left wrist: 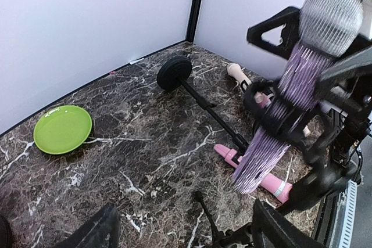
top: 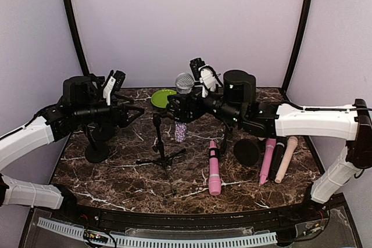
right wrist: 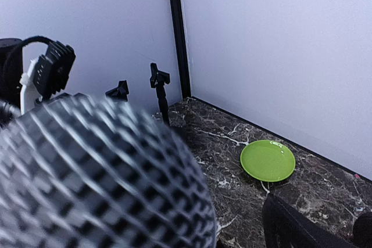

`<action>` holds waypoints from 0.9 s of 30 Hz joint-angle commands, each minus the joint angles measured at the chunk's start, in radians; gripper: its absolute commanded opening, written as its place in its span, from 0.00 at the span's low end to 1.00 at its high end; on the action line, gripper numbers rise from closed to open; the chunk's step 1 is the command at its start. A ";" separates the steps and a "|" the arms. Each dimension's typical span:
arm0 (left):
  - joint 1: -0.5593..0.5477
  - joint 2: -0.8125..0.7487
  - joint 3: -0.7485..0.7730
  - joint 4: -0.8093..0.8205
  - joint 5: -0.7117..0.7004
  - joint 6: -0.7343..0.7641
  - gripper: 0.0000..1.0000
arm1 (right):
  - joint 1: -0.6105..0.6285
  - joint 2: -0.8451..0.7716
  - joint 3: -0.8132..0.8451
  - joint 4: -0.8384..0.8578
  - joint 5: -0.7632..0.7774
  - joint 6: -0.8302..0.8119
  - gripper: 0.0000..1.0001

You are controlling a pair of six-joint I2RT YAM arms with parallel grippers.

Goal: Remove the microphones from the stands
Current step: Adjust the microphone stand with the microphone at the center of the board, then hold the microphone stand with the microphone at the center of the board.

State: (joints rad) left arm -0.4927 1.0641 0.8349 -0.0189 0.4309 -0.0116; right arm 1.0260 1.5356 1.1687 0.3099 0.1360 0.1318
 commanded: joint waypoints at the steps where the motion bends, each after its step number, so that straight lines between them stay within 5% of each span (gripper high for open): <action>1: 0.003 -0.044 0.013 0.073 0.065 0.017 0.80 | 0.011 0.049 0.011 -0.104 0.020 -0.030 0.98; 16: -0.009 -0.014 0.009 0.153 0.232 -0.044 0.79 | 0.011 0.018 -0.005 -0.085 0.025 0.003 0.98; 27: -0.215 0.144 0.052 -0.067 0.137 0.128 0.82 | 0.009 0.037 0.028 -0.103 0.051 0.040 0.94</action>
State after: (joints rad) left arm -0.6777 1.1641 0.8642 -0.0044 0.5976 0.0570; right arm 1.0279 1.5837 1.1709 0.1787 0.1654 0.1474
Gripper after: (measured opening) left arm 0.797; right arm 0.950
